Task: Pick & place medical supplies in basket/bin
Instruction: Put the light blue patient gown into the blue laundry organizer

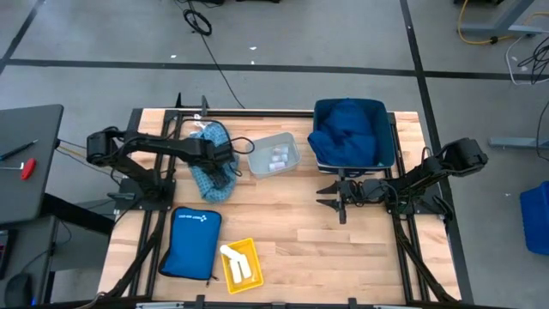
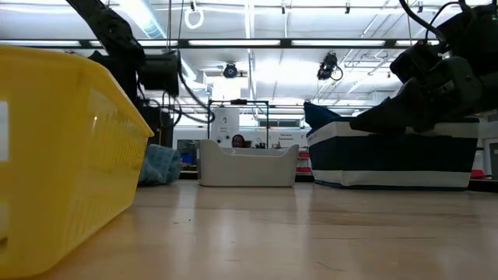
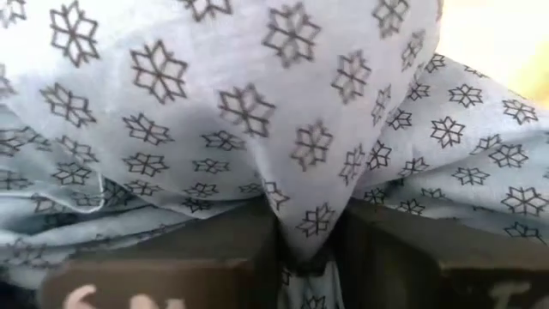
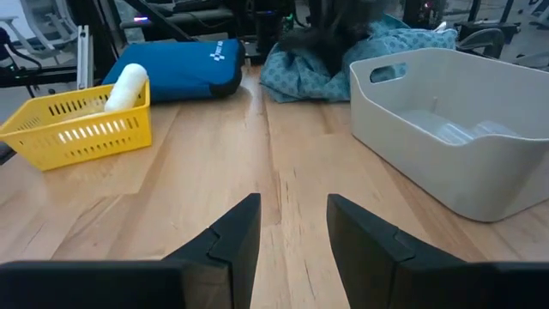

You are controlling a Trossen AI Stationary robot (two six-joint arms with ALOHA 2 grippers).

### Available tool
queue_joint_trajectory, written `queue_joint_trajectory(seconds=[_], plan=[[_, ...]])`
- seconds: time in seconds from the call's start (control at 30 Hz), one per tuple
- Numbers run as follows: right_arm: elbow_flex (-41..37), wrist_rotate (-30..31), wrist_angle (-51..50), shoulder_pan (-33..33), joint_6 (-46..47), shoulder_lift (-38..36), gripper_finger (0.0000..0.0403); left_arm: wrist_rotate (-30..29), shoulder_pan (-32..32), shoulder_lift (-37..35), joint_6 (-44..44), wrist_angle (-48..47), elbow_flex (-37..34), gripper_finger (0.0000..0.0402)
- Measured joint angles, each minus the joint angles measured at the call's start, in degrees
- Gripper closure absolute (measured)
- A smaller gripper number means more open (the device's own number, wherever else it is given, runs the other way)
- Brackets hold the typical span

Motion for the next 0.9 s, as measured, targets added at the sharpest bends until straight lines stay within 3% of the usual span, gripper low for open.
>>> queue_joint_trajectory(seconds=[0.23,0.6,0.9], plan=[[0.00,-0.15,-0.25,0.00,0.00,0.02,0.0259,-2.14,-3.61,-9.24,-0.11,5.13,1.64,0.0345],[0.00,-0.19,-0.62,-0.01,0.01,0.02,0.0259,-9.28,-4.03,-25.23,3.33,7.46,1.81,0.0345],[0.00,-0.45,-1.69,-0.02,1.52,0.02,0.0259,-5.25,-9.14,-30.90,18.40,29.49,1.92,0.0345]])
